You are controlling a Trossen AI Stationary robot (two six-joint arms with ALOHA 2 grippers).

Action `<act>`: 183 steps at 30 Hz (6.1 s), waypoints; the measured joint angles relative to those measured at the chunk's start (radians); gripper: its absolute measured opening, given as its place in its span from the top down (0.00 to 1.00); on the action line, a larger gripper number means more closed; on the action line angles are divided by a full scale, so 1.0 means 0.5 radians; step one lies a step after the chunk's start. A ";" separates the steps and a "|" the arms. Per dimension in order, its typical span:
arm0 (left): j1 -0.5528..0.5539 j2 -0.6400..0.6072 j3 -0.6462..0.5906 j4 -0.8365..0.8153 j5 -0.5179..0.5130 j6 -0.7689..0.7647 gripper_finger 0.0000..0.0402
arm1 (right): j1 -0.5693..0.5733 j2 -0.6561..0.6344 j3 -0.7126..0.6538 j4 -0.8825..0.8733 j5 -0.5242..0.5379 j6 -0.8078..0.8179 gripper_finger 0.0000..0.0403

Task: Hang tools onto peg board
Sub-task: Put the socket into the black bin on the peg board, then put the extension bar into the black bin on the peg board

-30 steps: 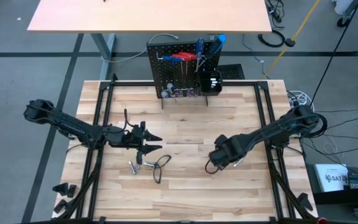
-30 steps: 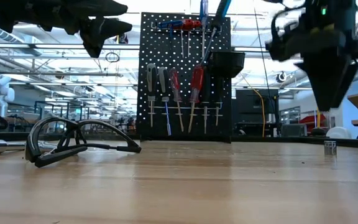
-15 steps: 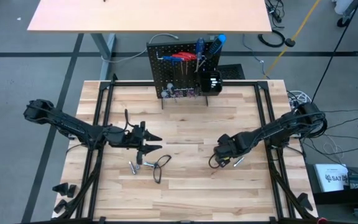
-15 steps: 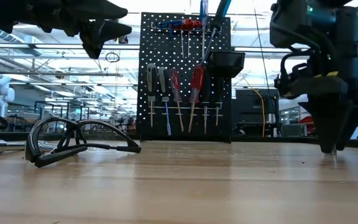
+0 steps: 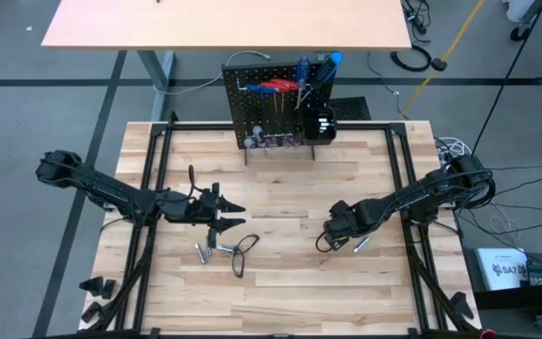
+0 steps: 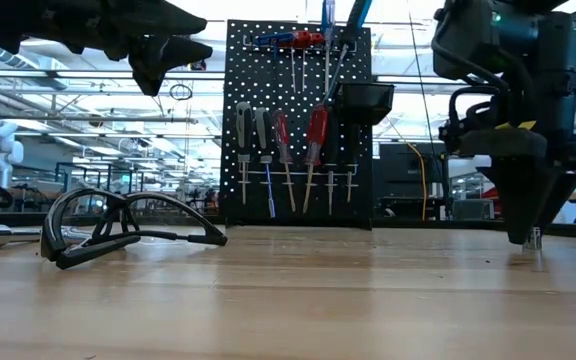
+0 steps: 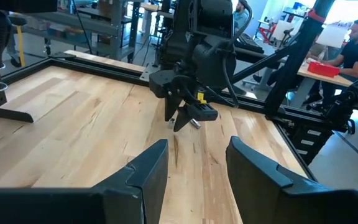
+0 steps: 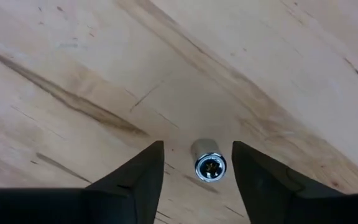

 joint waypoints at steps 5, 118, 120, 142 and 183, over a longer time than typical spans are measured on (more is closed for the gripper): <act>0.000 0.000 0.000 0.000 0.000 0.000 0.59 | 0.000 0.001 -0.047 0.032 0.024 0.062 0.59; -0.002 0.000 0.000 0.026 0.103 -0.063 0.59 | 0.254 -0.011 1.171 -0.921 0.713 -0.009 0.44; -0.002 0.000 0.000 0.028 0.102 -0.065 0.59 | 0.320 -0.013 1.085 -0.864 0.654 0.127 0.44; -0.233 0.002 0.134 -0.158 -0.135 -0.105 0.59 | 0.532 -0.012 0.723 -0.309 0.598 -0.050 0.44; -0.754 1.499 1.383 -0.078 -0.923 -0.540 0.59 | 1.013 -0.012 0.702 -0.141 0.659 0.345 0.44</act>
